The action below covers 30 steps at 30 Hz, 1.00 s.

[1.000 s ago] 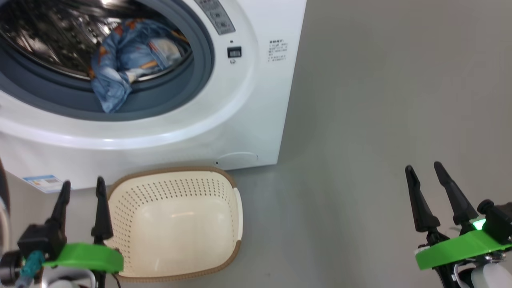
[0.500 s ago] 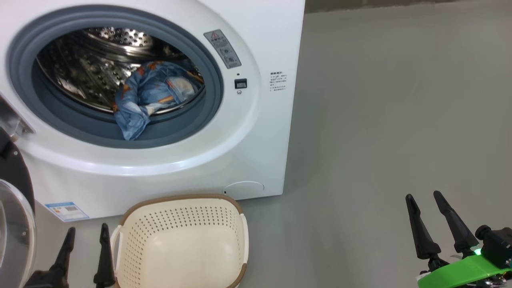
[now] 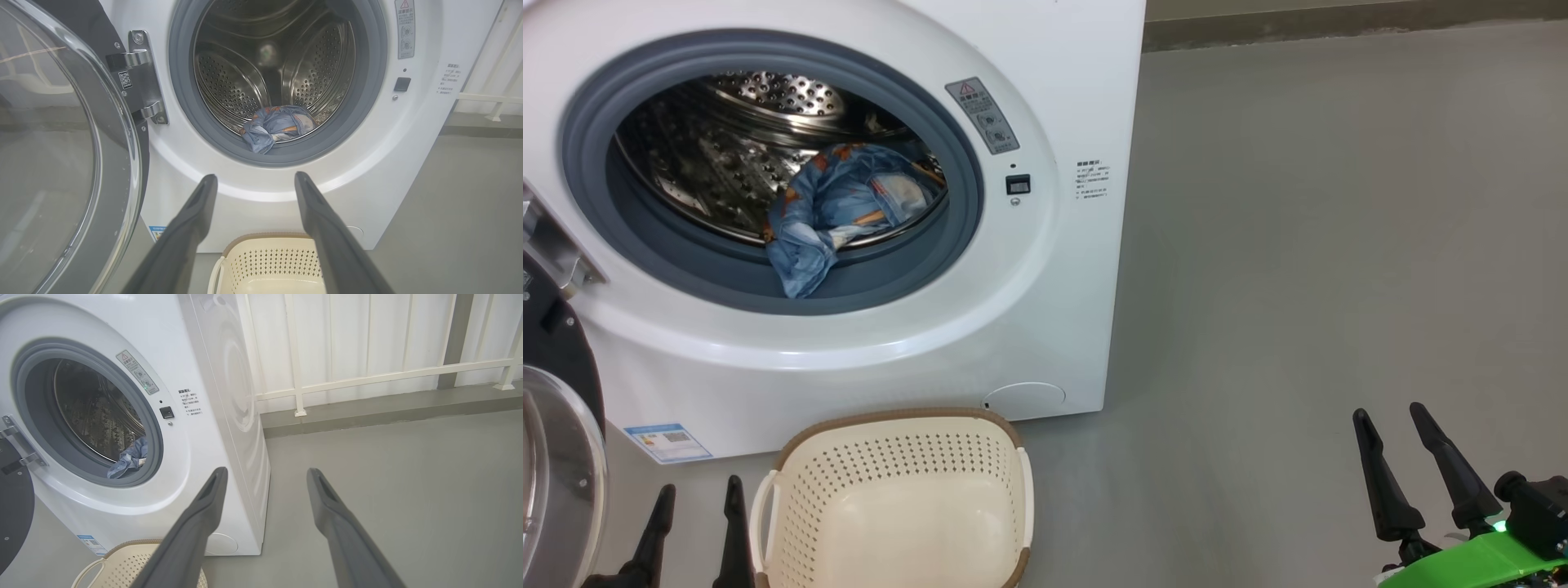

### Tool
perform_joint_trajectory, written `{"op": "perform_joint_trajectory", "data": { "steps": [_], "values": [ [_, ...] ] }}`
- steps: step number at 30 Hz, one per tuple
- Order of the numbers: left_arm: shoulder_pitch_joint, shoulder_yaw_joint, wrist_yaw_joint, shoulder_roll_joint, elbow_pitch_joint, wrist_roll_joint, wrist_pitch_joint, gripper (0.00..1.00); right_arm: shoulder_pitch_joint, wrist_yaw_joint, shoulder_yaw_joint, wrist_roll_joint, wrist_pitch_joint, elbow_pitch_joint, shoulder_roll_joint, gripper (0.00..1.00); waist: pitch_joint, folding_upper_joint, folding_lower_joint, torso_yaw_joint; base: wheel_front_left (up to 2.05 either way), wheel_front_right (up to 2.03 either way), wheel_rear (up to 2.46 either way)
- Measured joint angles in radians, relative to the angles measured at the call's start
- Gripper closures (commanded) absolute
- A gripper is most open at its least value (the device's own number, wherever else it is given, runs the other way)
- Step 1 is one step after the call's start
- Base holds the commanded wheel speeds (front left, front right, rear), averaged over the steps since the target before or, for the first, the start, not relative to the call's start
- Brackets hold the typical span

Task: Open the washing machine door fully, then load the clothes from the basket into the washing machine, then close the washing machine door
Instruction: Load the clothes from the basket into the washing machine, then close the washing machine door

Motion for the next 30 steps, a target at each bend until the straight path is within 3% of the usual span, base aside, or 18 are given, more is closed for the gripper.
{"op": "perform_joint_trajectory", "data": {
  "steps": [13,30],
  "values": [
    [0.000,-0.001,0.000,0.000,-0.012,-0.008,0.000,0.00,0.000,0.000,0.000,-0.003,0.000,-0.006,0.008,0.00,0.003,0.0000,0.0000,0.003,-0.12,0.12,0.00],
    [0.015,0.002,-0.001,-0.001,-0.031,-0.008,0.000,0.00,0.000,0.000,-0.005,-0.003,0.000,-0.006,0.010,0.00,0.004,0.0000,0.0000,0.004,-0.99,0.99,0.00]
  ]
}}
